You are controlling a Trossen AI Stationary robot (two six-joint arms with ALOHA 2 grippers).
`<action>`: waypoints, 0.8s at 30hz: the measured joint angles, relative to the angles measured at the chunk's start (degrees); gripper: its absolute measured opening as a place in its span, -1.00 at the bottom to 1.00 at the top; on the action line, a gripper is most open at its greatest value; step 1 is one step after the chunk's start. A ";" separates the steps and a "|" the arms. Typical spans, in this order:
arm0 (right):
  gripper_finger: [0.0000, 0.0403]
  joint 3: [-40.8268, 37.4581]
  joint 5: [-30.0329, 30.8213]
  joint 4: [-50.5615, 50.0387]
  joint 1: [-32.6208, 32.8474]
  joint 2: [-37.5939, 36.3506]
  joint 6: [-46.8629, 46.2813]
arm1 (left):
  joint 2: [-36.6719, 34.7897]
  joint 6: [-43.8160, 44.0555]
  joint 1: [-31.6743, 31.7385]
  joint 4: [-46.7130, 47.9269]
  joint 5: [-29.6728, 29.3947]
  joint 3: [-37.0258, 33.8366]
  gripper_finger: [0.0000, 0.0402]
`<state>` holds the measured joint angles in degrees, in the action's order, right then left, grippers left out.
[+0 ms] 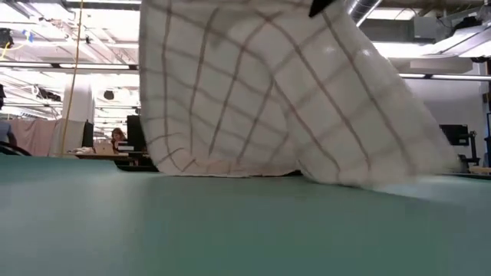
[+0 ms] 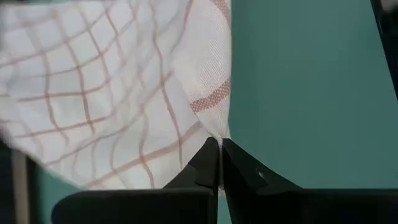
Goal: Roll towel
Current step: Roll the white towel
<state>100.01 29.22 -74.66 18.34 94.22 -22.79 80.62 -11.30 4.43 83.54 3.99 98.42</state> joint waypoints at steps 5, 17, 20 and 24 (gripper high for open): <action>-0.96 -11.66 -14.46 16.70 -0.16 0.02 2.31 | -1.28 4.05 -4.31 -5.07 3.76 -15.83 -1.00; -0.96 -24.93 -24.97 33.09 -0.10 -0.09 4.22 | -1.62 7.19 -10.82 -23.19 19.53 -41.81 -0.45; -0.96 -28.23 -24.94 34.57 1.12 -0.11 4.20 | -1.62 10.91 -9.32 -34.34 13.04 -42.47 -0.28; -0.96 -32.67 -23.34 36.71 2.93 -0.09 2.18 | -1.62 13.24 -6.42 -55.20 4.39 -42.13 -0.15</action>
<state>67.34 5.88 -37.95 21.27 94.13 -20.61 79.00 1.94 -1.99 28.34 8.38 56.29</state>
